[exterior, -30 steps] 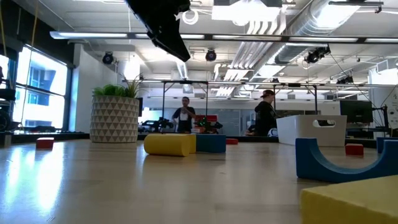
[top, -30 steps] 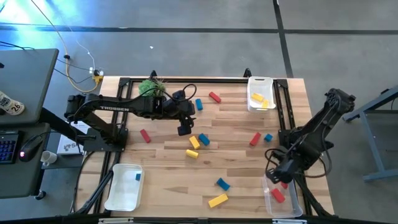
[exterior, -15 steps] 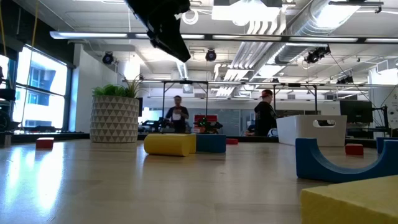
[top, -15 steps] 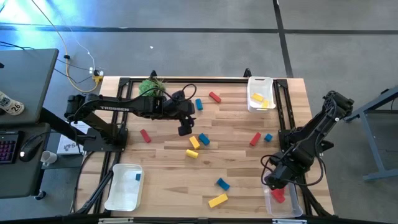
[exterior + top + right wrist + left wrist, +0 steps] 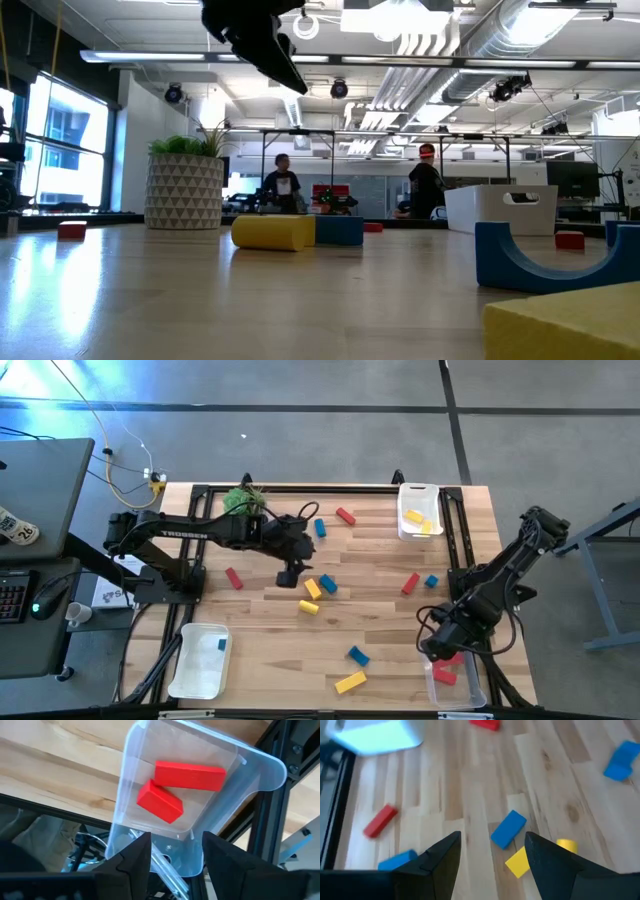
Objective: Sort & place blocks by color
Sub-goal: Put the yellow block into the top white bin
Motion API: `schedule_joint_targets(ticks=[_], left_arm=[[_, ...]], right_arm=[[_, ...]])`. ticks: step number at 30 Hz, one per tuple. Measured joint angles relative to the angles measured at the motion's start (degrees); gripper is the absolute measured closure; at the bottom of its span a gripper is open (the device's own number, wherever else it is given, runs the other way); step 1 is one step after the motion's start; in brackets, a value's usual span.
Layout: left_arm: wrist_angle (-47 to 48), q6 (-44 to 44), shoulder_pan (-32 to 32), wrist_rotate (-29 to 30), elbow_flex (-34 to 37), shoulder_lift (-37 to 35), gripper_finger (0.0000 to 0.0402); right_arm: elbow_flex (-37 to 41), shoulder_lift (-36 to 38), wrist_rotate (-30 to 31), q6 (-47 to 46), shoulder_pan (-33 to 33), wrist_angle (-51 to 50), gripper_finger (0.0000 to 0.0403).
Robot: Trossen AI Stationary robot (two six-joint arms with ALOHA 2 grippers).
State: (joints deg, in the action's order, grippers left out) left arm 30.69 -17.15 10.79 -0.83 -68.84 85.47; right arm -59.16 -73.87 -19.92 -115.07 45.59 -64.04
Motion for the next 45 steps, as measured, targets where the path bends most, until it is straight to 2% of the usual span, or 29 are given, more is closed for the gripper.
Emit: schedule_joint_targets(ticks=[10, 17, 24, 30, 36, 45], left_arm=[[-0.41, -16.89, -0.04, -7.49, 0.01, 1.52, 0.0194], [-0.06, -20.95, -0.82, -7.69, 0.00, 6.73, 0.0194], [1.26, -22.88, -2.25, -7.61, 0.02, 11.22, 0.0194], [1.56, -28.01, -3.42, -7.48, 0.02, 14.37, 0.0194], [4.15, -28.54, -3.46, -7.28, -1.24, 17.33, 0.0194], [7.89, -28.59, -3.48, -3.58, -5.97, 22.42, 0.0195]], right_arm=[[-0.02, 0.10, 0.08, 2.56, -3.62, 2.38, 0.0240], [-1.10, 0.95, 1.03, 4.18, -5.86, 4.16, 0.0240], [-6.39, 1.25, 7.94, 6.47, -7.55, -0.39, 0.0240], [-8.85, 1.25, 13.40, 7.62, -9.27, -3.44, 0.0240], [-9.09, 1.23, 14.69, 10.32, -10.49, -4.18, 0.0240], [-9.09, 1.23, 15.84, 12.50, -11.62, -4.58, 0.0240]])
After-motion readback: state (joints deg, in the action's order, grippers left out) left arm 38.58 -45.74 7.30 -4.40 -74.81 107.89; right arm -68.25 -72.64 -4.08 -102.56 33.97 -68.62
